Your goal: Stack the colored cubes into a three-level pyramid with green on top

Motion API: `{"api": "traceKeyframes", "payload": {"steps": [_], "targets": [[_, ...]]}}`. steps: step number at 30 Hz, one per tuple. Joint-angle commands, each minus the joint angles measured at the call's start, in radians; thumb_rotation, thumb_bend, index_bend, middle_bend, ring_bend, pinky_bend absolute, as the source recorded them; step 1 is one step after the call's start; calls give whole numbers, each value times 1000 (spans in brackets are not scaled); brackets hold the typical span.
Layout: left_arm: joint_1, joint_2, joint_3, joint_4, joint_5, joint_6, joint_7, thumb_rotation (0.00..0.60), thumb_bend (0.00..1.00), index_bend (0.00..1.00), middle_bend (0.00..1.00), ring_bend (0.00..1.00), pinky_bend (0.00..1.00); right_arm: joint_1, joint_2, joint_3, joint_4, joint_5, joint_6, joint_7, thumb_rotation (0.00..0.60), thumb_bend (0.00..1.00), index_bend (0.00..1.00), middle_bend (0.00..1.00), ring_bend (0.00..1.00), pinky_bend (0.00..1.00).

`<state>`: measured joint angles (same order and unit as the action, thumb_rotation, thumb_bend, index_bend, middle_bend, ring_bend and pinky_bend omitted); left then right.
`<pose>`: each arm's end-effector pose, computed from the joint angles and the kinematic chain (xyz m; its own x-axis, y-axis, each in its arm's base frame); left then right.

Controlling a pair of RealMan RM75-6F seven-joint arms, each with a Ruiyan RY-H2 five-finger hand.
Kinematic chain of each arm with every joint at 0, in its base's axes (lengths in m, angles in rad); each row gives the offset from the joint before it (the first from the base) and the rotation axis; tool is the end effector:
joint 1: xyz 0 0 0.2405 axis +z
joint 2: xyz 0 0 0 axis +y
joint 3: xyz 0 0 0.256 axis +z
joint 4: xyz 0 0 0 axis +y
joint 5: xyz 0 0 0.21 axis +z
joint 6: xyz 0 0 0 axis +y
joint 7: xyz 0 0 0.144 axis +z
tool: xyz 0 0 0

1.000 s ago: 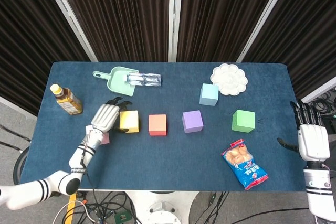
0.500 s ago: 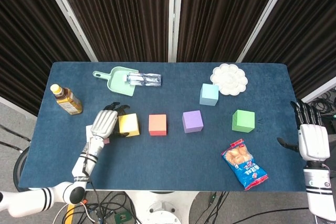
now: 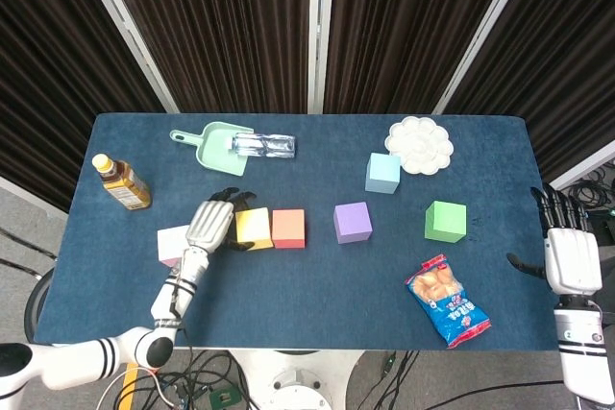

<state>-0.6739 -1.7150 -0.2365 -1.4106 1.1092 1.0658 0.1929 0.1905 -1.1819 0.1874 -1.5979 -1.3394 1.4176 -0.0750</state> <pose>-0.1416 0.3336 -0.0415 0.1537 0.2563 0.9543 0.9669 -0.2380 -0.0918 -0.2981 -0.2403 0.1598 0.3784 0.0947 0.9208 -0.9256 0.0482 0.3755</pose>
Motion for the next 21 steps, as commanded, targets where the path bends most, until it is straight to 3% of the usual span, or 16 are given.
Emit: {"api": "traceKeyframes", "payload": {"steps": [1, 21], "targets": [[-6, -6, -3, 5, 2, -4, 1, 600, 73, 236, 500, 146, 215, 1, -3, -1, 4, 5, -5, 0, 600, 0, 0, 0, 0, 0], [6, -11, 1, -6, -3, 19, 25, 600, 73, 236, 503, 152, 210, 3, -14, -6, 26, 12, -16, 11, 600, 1, 0, 0, 0, 0]]}}
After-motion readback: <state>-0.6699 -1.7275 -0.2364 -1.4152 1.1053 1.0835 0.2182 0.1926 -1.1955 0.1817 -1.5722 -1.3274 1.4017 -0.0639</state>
